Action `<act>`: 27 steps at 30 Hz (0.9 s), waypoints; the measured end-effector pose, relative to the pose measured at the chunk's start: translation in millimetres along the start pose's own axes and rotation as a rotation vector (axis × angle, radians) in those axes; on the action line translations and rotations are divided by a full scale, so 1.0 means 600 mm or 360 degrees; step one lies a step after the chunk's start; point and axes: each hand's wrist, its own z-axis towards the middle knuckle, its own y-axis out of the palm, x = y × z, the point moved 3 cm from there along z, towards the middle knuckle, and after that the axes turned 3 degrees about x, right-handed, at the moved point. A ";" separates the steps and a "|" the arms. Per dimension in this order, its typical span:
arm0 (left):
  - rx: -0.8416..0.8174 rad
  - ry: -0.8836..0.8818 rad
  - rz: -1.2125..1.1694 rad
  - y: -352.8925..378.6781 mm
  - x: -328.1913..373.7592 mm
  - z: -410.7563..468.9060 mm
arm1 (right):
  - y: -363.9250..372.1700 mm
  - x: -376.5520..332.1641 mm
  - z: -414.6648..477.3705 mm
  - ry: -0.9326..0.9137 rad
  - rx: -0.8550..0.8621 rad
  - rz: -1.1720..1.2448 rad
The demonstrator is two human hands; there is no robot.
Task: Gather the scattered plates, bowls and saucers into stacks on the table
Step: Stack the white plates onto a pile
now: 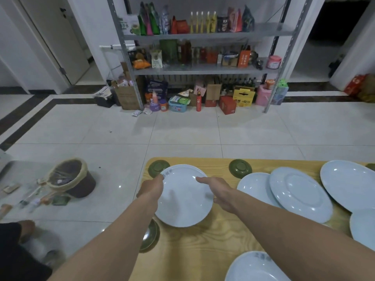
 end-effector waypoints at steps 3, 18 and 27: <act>-0.0019 0.0011 0.0000 0.002 -0.005 0.004 | -0.004 -0.004 -0.007 -0.0022 -0.0031 -0.0010; -0.0459 0.0431 0.0326 0.195 0.145 -0.168 | -0.303 -0.016 -0.113 -0.0059 0.0728 0.0370; -0.0687 0.0419 0.0454 0.414 0.143 -0.289 | -0.490 0.053 -0.137 0.0194 0.0839 0.0495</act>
